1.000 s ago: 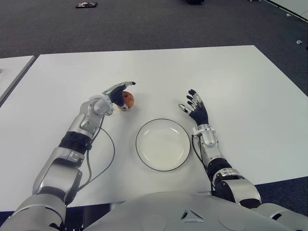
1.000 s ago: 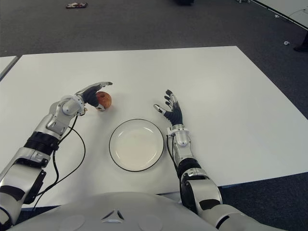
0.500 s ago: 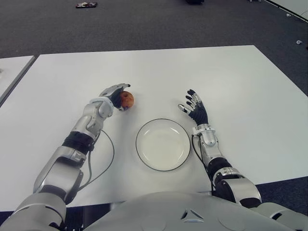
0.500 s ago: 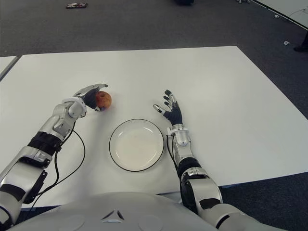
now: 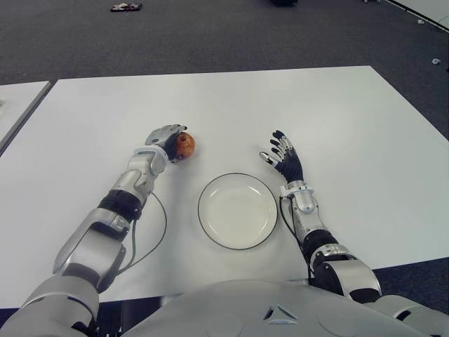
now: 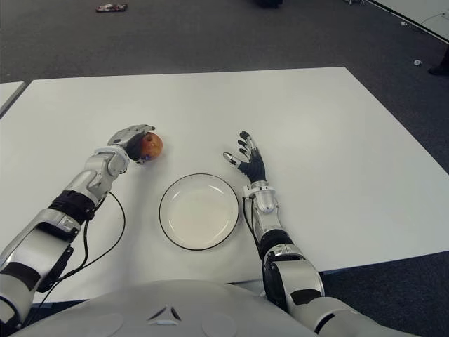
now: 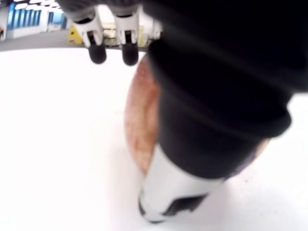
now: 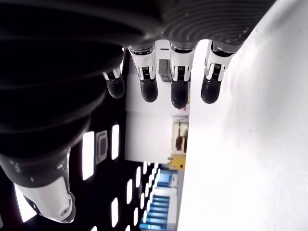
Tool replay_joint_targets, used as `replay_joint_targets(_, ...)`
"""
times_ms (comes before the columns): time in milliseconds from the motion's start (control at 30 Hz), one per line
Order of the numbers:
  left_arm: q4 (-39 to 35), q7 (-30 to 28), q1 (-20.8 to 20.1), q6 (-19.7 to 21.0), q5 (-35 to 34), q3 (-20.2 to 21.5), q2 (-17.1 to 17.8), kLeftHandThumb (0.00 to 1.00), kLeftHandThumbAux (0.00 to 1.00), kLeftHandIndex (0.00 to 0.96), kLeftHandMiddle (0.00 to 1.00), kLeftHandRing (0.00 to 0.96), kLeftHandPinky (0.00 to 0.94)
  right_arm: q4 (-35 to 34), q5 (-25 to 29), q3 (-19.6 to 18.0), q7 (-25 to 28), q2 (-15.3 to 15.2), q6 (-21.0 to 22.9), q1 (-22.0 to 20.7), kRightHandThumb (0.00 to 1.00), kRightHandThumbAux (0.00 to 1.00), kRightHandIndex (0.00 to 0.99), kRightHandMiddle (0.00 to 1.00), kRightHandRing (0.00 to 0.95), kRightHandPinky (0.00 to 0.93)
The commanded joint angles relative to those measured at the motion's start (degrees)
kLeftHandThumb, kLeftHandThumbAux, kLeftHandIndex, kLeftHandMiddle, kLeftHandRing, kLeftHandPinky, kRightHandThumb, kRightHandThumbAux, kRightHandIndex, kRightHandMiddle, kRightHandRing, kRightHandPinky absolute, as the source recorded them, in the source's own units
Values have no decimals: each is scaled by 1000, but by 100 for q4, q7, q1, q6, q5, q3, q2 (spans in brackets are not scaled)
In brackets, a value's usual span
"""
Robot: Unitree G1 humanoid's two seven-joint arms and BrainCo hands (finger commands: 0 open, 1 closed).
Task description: Put the apples into the plate.
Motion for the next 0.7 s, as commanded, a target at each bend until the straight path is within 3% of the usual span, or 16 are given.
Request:
replay_joint_targets(33,373,108,-52,11,195,-237,-103,0,383,0,0,0,0,257,24,-34,17,22,227,276,182,708,21,107,113,135)
replay_joint_targets(700,641,194,-68,-156,113,-419,-217,0,358,0,0,0,0,250,19,-52,20,24,238,265,202,703,24,110,119,143)
